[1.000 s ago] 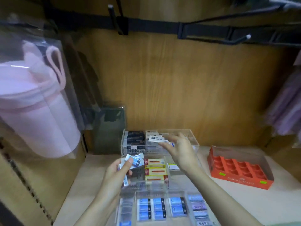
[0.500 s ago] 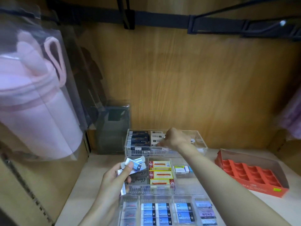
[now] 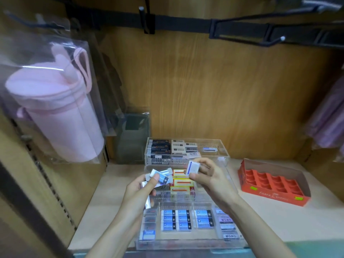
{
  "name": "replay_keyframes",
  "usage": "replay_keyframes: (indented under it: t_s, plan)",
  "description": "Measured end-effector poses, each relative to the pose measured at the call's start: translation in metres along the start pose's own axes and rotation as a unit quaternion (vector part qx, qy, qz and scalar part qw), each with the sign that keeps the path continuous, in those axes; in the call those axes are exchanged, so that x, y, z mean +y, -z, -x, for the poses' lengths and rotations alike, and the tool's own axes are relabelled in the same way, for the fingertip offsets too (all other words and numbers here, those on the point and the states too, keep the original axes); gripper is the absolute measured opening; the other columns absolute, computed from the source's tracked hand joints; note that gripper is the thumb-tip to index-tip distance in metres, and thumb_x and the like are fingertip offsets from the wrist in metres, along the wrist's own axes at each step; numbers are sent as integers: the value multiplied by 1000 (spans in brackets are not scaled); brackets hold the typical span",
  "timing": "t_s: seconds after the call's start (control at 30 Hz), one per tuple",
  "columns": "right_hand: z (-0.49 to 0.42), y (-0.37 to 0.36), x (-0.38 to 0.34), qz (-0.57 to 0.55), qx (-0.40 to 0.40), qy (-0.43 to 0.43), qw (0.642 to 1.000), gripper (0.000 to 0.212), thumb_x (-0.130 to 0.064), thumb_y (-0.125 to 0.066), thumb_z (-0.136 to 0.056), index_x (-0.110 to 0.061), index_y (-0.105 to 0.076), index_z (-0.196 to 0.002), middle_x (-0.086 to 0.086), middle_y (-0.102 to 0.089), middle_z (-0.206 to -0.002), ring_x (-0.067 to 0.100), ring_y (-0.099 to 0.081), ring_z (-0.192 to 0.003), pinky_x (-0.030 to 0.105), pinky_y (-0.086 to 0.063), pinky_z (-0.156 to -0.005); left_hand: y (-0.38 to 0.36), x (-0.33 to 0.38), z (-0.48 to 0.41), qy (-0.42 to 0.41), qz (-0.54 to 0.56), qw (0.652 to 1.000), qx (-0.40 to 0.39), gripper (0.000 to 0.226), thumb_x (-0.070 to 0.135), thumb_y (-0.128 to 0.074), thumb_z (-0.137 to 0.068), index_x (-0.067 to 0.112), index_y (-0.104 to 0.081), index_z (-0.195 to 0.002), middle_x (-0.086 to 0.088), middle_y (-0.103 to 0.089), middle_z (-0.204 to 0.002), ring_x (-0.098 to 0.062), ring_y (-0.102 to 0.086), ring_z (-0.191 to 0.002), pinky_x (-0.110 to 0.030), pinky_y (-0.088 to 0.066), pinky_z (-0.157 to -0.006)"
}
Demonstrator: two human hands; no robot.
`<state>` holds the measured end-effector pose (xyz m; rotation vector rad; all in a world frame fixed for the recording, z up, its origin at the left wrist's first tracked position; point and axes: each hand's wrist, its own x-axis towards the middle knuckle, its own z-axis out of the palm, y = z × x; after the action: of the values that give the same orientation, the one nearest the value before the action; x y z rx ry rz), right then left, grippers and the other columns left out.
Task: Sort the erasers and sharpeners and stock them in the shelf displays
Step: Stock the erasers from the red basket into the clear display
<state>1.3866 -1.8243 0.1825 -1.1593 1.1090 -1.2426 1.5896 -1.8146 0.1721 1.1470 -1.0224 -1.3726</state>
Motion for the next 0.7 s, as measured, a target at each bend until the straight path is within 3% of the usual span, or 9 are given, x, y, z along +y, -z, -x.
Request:
replay_keyframes:
  t_s: [0.1, 0.23, 0.33, 0.4, 0.57, 0.7]
  plan:
    - [15, -3, -2, -10, 20, 22, 1000, 33, 1, -68, -79, -15, -63, -108, 9, -66, -101, 25, -65, -90, 38, -51, -81, -4, 4, 8, 3, 5, 1000, -2, 19, 27, -62, -88, 12, -71, -95, -7, -52, -69, -7, -43, -53, -19, -34, -43]
    - [32, -10, -14, 7, 60, 41, 997, 21, -1, -71, -78, -9, -60, -94, 4, -69, -89, 17, -62, -77, 25, -51, -62, -9, 9, 19, -8, 16, 1000, -7, 20, 25, -61, -89, 8, -70, -94, -3, -54, -67, -8, -40, -52, -16, -32, -38]
    - [51, -16, -9, -23, 75, 20, 997, 13, -4, -65, -84, -10, -57, -91, 12, -71, -91, 23, -66, -81, 29, -53, -69, -5, 6, 29, 0, 29, 1000, -7, 20, 25, -62, -88, 6, -69, -93, -8, -52, -75, -6, -40, -52, -16, -33, -40]
    - [67, -21, 2, -57, 77, -14, 995, 13, -8, -61, -88, -13, -50, -93, 12, -72, -91, 27, -69, -82, 27, -54, -68, 5, -1, 36, 11, 28, 1000, 4, 19, 25, -62, -88, 7, -69, -91, -6, -48, -69, -7, -39, -51, -16, -34, -41]
    - [96, -29, 35, -123, 80, -81, 986, 23, 16, -56, -82, -7, -55, -85, 2, -69, -76, 27, -69, -82, 22, -56, -68, 26, -27, 52, 37, -14, 999, 29, 20, 28, -62, -88, 10, -70, -87, -1, -42, -57, -10, -36, -49, -19, -31, -43]
    - [96, -32, 39, -189, 57, -84, 977, 29, 20, -52, -81, -4, -66, -92, 11, -70, -94, 20, -65, -92, 19, -51, -79, 32, -44, 59, 46, -22, 998, 23, 18, 28, -62, -88, 13, -69, -80, -2, -41, -55, -11, -34, -48, -23, -30, -45]
